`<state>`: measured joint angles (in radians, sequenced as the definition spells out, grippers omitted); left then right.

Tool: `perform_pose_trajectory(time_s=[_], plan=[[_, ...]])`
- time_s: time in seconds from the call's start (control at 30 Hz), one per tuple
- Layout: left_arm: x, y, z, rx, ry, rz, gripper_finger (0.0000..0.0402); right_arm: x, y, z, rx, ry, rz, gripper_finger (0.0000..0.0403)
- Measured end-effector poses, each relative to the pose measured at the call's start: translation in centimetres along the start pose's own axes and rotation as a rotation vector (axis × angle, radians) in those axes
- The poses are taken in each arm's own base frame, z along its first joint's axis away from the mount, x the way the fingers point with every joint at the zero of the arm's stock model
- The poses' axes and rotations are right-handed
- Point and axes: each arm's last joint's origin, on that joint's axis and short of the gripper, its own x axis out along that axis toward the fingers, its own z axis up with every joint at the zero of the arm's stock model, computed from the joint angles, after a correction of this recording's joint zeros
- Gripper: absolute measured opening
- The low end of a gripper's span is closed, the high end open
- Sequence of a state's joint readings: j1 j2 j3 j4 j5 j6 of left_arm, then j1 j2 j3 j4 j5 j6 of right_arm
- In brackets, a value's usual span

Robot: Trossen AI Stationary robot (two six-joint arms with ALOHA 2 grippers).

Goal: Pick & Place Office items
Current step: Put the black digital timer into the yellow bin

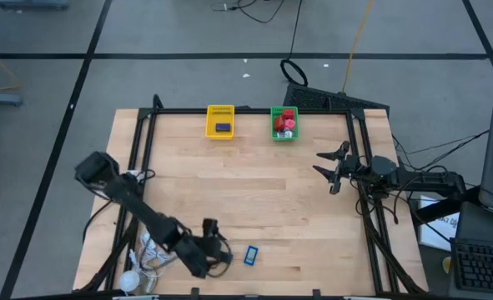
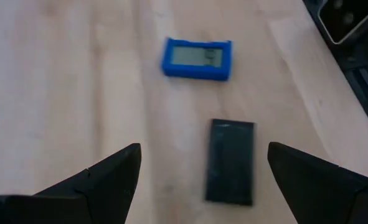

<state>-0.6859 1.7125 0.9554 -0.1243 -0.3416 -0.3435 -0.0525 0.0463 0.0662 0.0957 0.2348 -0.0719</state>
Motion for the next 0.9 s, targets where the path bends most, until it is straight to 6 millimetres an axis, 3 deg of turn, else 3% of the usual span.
perform_pose_trajectory(time_s=[0.23, 0.43, 0.67, 0.9], plan=[[2.9, -2.9, -0.7, 0.021, 0.066, -0.043, 0.0349, 0.0, 0.0, 0.0, 0.000, 0.000, 0.000, 0.0202], [4.7, -3.2, -1.9, -0.042, 0.107, -0.008, 0.0349, 0.0, 0.0, 0.0, 0.000, 0.000, 0.000, 0.0205], [5.1, -3.2, -2.2, -0.027, 0.103, 0.024, 0.0347, 0.0, 0.0, 0.0, 0.000, -0.001, 0.000, 0.0201], [5.2, -2.9, -2.0, 0.002, 0.109, 0.005, 0.0280, 0.0, 0.0, 0.0, 0.000, -0.001, 0.000, 0.0205]])
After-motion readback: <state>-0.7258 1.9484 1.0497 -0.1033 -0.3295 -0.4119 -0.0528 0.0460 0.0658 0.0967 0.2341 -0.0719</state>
